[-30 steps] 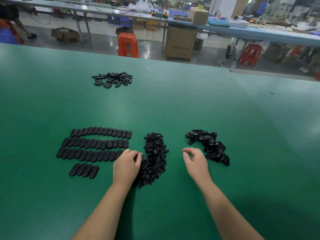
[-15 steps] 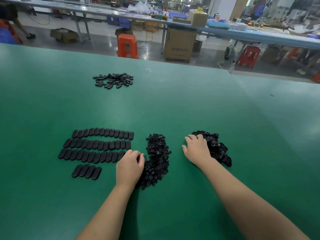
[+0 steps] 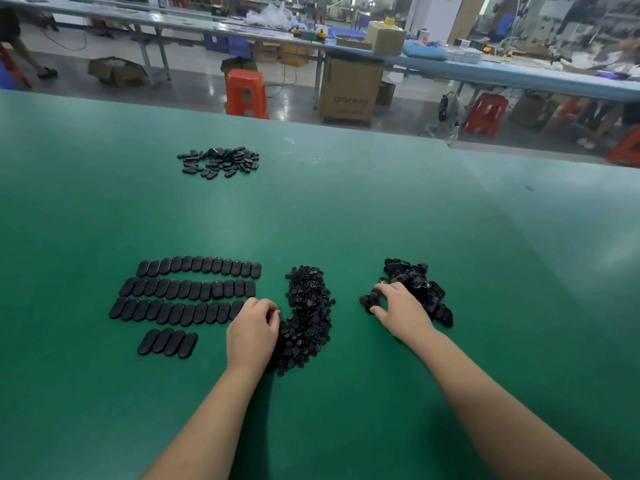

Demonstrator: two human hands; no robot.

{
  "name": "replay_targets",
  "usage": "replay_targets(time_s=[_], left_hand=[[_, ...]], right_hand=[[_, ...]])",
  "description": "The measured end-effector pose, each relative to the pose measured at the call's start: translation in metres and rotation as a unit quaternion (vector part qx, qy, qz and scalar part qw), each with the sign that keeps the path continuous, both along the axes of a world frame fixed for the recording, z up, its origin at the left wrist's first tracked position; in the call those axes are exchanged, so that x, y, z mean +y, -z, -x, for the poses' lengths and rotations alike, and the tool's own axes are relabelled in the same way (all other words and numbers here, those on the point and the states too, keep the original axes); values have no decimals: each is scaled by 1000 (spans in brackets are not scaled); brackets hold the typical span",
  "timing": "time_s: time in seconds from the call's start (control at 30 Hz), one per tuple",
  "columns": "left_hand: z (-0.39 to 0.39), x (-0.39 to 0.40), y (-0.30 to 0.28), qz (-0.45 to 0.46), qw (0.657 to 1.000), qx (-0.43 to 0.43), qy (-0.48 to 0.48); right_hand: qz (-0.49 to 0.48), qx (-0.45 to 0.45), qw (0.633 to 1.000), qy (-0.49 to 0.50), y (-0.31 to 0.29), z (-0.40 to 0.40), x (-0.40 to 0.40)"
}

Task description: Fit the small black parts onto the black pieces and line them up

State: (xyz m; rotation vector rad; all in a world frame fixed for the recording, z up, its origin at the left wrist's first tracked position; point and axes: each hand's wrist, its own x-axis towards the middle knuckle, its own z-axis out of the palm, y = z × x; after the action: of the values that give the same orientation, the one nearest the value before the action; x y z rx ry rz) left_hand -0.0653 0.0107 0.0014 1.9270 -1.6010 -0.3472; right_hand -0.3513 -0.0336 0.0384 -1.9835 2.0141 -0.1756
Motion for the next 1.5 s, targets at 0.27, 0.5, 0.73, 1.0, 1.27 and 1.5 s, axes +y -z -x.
replay_targets(time_s=[0.27,0.5,0.73,1.0,1.27,1.5], left_hand=[[2,3,1,14,1000,0,-3],[2,3,-3,14,1000,-8,9],[1,4,-3,23,1000,17,6],[1,6,-3,47,997,46,27],[-2,3,-1,24,994,107,-3],[-4,1,2,9,992,125,-9]], right_hand=[[-5,-34,999,34,-8,-4,-3],[-21,-135,986,96,-8,-4,-4],[-9,-387,902,191,-14,-1,9],[-18,-581,792,188,-11,-30,54],[25,-579,789,201,15,-61,76],[78,-491,852,164,27,-68,83]])
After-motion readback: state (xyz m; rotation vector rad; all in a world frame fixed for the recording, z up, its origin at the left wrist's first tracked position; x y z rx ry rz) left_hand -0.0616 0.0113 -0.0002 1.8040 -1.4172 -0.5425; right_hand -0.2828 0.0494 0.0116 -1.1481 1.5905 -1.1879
